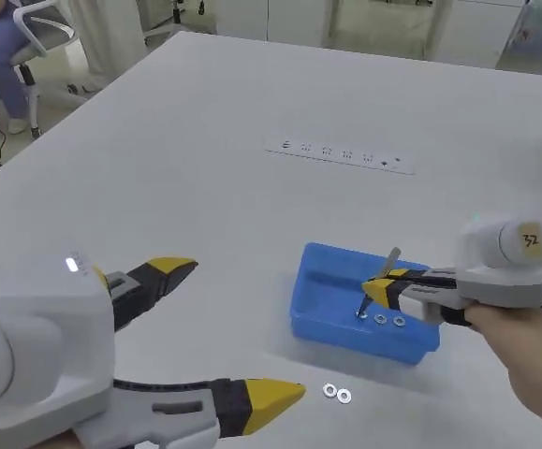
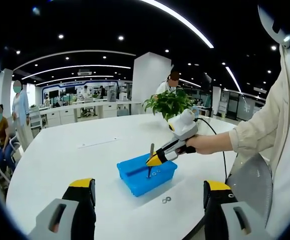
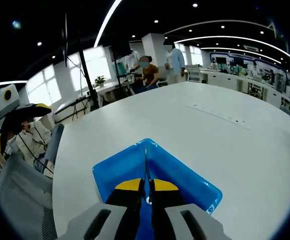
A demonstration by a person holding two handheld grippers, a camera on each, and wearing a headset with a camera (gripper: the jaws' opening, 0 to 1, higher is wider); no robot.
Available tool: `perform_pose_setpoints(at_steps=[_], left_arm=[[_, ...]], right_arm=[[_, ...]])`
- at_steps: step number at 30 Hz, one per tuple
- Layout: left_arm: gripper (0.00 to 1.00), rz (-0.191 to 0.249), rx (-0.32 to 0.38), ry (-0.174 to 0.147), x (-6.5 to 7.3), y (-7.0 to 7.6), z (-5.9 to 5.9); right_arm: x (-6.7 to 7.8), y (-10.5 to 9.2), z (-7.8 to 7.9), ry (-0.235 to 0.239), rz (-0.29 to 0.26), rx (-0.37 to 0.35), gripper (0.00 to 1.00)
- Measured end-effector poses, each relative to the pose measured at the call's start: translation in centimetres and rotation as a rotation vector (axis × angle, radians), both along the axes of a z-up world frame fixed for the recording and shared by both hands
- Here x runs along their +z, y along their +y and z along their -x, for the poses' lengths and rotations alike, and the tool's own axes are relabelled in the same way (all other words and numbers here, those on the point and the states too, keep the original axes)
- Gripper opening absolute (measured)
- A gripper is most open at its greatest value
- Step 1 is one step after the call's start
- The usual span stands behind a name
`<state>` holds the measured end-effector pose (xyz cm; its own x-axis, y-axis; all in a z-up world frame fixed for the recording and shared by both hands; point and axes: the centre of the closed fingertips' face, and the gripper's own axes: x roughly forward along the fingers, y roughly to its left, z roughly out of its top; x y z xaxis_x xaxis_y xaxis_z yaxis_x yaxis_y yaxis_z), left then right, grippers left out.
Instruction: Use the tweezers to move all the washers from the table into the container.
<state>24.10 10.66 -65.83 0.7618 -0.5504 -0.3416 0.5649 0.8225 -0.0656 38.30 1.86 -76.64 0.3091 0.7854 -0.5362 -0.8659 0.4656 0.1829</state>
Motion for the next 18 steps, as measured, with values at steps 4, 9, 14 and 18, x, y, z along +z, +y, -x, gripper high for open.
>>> perform_pose_setpoints(at_steps=[4,9,14,18], left_arm=[[0.91,0.0,-0.001,-0.001,0.0,0.0,0.0],[0.91,-0.004,-0.005,0.0,0.0,0.0,-0.1],[0.91,-0.006,-0.003,0.001,-0.1,0.0,-0.1],[0.91,-0.006,-0.001,0.003,-0.2,0.2,0.0]], right_arm=[[0.0,0.1,0.2,0.009,-0.008,-0.001,0.03],[0.0,-0.2,0.1,0.024,-0.031,-0.032,0.03],[0.5,-0.7,0.2,0.026,-0.048,-0.049,0.03],[1.7,-1.2,0.4,0.005,-0.076,-0.062,0.03]])
